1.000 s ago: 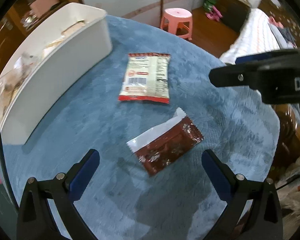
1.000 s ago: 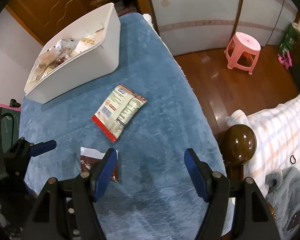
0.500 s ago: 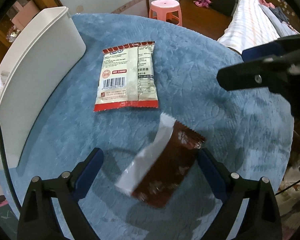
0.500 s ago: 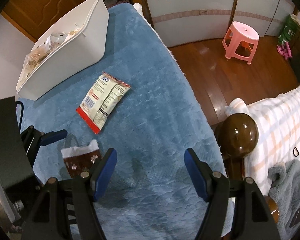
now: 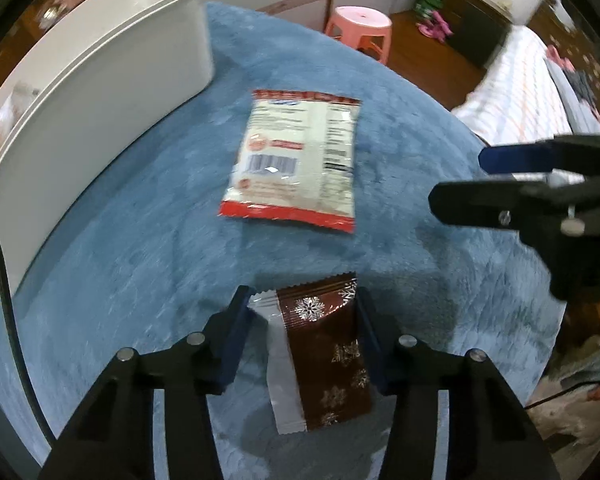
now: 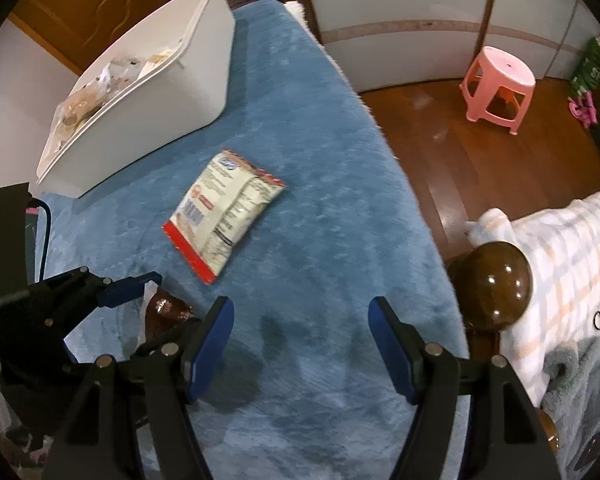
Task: Organize snacks
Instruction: 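Grasp the dark brown packet with the left tool while the right tool grasps the LIPO packet, then carry both packets over the white bin and open both tools to drop them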
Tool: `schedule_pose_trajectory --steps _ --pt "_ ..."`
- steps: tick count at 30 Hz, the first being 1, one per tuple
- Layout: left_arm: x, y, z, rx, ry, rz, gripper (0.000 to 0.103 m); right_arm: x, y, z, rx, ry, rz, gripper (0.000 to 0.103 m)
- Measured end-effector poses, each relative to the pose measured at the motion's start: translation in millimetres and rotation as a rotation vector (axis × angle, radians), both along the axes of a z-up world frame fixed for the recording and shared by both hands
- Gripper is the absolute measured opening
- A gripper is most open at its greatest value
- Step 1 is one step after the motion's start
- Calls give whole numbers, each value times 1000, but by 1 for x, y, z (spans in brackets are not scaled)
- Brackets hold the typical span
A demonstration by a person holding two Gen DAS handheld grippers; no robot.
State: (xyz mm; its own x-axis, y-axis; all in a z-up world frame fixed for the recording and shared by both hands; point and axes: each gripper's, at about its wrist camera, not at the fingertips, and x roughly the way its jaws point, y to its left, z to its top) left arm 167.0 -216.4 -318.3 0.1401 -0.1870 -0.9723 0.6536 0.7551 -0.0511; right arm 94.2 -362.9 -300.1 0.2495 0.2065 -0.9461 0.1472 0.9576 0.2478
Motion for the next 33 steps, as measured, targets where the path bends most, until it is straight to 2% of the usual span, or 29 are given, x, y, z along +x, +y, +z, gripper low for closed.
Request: schedule_pose_trajectory --steps 4,11,20,24,26,33 --pt "8 18 4 10 -4 71 47 12 15 0 27 -4 35 71" --pt "40 73 21 -27 3 260 47 39 34 -6 80 8 58 71" --pt "55 117 47 -69 -39 406 47 69 36 -22 148 71 -45 71" --pt "57 128 58 -87 -48 432 47 78 43 -22 112 70 -49 72" --pt "55 114 55 -85 -57 434 47 83 48 -21 74 71 -45 72" --pt "59 109 58 -55 -63 430 47 92 84 -22 -157 65 3 72"
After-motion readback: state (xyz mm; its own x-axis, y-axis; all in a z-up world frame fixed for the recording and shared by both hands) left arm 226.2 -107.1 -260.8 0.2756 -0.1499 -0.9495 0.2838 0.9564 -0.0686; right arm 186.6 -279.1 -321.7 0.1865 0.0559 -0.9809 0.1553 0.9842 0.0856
